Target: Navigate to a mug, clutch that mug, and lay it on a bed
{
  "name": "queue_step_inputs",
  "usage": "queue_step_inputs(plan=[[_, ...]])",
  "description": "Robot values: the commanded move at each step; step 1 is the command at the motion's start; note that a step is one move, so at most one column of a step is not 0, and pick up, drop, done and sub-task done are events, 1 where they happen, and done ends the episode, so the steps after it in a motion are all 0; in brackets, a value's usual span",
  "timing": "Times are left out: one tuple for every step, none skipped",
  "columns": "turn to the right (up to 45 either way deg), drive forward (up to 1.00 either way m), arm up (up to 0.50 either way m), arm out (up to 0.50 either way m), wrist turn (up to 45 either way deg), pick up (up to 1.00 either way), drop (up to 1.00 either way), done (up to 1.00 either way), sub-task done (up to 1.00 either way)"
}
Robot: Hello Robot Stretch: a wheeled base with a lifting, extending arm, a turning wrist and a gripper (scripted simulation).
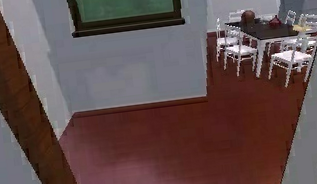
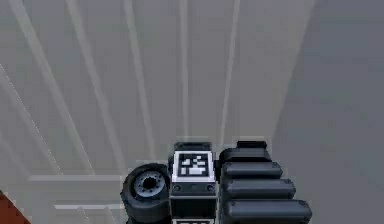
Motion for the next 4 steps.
queue_step_inputs(plan=[[0.0,0.75,0.00,0.00,0.0,0.00,0.00,0.00,0.00],[30.0,0.00,0.00,0.00,0.0,0.00,0.00,0.00,0.00],[0.0,0.55,0.00,0.00,0.0,0.00,0.00,0.00,0.00],[45.0,0.00,0.00,0.00,0.0,0.00,0.00,0.00,0.00]])
